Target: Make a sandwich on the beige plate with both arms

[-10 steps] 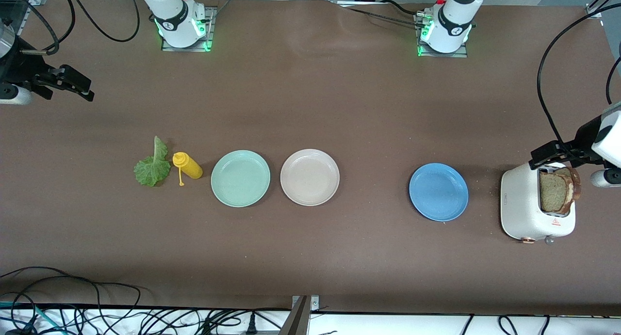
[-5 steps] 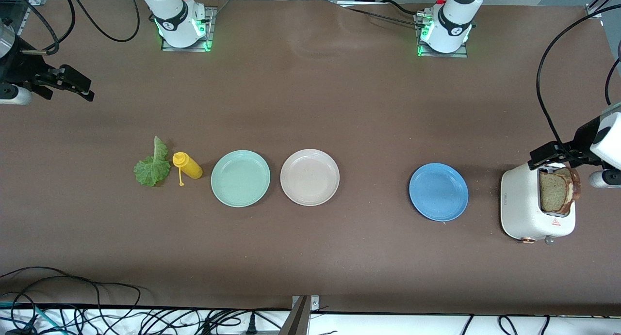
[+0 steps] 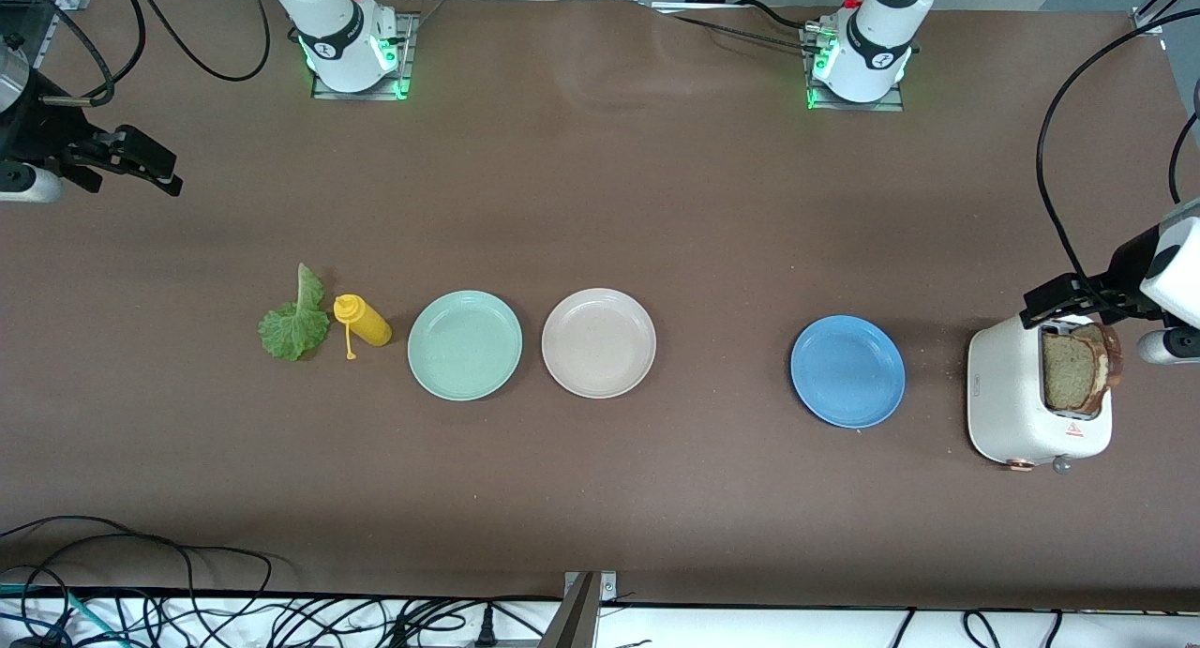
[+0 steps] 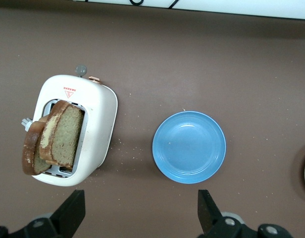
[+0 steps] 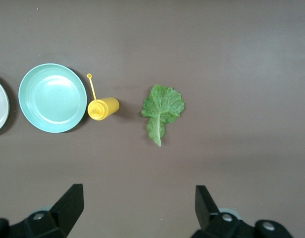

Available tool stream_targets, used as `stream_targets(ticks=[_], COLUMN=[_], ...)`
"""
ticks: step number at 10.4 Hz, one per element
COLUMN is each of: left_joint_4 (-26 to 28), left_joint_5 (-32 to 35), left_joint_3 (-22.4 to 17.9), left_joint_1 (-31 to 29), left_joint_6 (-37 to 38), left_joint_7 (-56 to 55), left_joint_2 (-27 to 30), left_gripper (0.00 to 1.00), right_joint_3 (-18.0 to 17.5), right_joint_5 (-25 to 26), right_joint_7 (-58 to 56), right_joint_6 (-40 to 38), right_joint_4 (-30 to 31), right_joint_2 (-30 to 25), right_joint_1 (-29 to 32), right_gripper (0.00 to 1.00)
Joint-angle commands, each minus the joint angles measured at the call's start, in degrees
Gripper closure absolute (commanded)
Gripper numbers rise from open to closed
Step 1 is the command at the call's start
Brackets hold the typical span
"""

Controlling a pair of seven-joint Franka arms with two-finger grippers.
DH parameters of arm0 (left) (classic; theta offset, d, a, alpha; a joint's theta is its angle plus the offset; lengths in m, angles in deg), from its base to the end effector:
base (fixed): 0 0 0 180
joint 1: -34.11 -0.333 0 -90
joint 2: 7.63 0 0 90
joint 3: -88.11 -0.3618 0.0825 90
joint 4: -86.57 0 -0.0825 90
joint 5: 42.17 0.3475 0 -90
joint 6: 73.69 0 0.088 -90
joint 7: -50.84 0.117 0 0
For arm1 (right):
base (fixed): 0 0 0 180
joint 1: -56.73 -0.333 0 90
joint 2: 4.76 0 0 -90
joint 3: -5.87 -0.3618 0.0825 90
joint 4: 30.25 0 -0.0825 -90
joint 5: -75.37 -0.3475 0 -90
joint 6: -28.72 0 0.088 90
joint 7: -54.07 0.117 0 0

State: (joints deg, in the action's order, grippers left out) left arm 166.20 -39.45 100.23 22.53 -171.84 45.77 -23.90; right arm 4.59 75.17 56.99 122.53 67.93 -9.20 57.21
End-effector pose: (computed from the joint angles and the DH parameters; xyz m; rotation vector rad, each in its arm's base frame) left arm 0.6257 0.0195 0.5932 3.1244 0.1297 0.0701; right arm 0.4945 0.0078 0.6429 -3.1393 0.0585 -0.0018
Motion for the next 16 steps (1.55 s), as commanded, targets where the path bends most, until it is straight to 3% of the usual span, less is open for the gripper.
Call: stream_targets(ticks=[1, 16], left_joint_4=[0.3, 0.8], left_joint_5=[0.6, 2.3], left_joint_3=[-0.2, 0.0], left_joint_1=[0.1, 0.2], left_joint_6=[0.4, 0.4], left_joint_7=[0.7, 0.7], left_joint_2=[0.5, 0.5], left_gripper=[0.00, 0.00], right_joint_3=[0.0, 0.0], right_joint_5=[-0.9, -0.9], right_joint_7=[-0.1, -0.1], right_joint_6=[-1.1, -1.1], right_joint_4=[-0.9, -0.9], right_joint_2=[-0.1, -0.1], right_joint_1=[0.0, 0.0], right_gripper=[0.00, 0.00])
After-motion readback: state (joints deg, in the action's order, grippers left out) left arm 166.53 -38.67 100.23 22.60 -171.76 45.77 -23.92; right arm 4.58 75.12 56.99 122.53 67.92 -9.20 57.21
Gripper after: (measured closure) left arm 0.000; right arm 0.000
